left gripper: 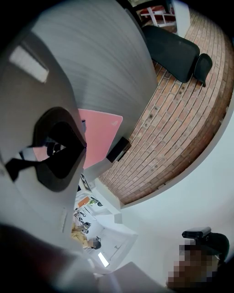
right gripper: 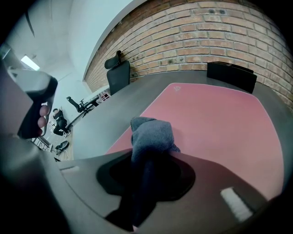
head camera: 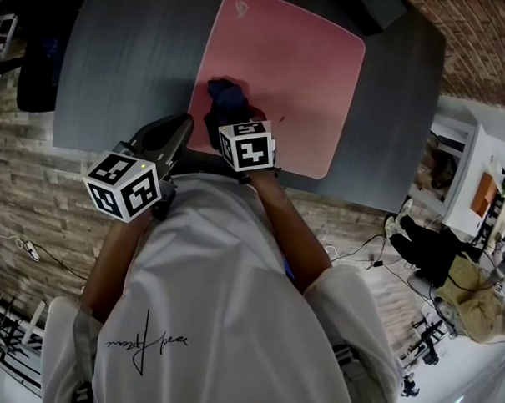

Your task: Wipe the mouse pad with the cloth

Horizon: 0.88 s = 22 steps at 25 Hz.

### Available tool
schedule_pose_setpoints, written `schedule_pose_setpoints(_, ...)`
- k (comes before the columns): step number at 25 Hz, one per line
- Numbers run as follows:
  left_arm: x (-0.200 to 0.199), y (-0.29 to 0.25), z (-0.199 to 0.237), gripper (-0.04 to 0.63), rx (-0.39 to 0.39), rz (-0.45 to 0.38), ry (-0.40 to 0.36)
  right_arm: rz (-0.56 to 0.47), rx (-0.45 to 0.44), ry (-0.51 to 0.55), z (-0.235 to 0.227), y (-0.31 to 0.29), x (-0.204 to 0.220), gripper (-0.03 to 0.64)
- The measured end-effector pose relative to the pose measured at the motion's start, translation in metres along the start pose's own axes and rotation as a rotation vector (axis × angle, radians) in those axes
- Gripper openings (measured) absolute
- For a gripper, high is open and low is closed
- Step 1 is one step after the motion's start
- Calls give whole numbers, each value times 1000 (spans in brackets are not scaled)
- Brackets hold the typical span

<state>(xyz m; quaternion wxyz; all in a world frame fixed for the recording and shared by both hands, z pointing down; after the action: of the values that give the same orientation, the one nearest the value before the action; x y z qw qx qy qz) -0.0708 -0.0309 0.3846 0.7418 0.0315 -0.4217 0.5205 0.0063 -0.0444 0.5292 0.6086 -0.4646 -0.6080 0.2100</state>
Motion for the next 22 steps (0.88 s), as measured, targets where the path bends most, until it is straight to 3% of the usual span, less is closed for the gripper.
schedule_pose_setpoints(22,-3,3,12,2,-5,4,30,-21,-33,23,-2,-18,-28,100)
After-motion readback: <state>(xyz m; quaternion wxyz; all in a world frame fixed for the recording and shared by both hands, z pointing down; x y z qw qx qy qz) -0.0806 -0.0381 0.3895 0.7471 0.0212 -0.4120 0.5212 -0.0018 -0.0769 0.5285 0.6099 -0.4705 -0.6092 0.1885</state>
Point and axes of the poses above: the fingertips, and each gripper's own axes: y backward along the fingers, z to its left, x out of its underside, the point moved 1 cm from there along y, backward along the fingers, and after that the axes turned 7 degrees about x, right-handed, at the moved point
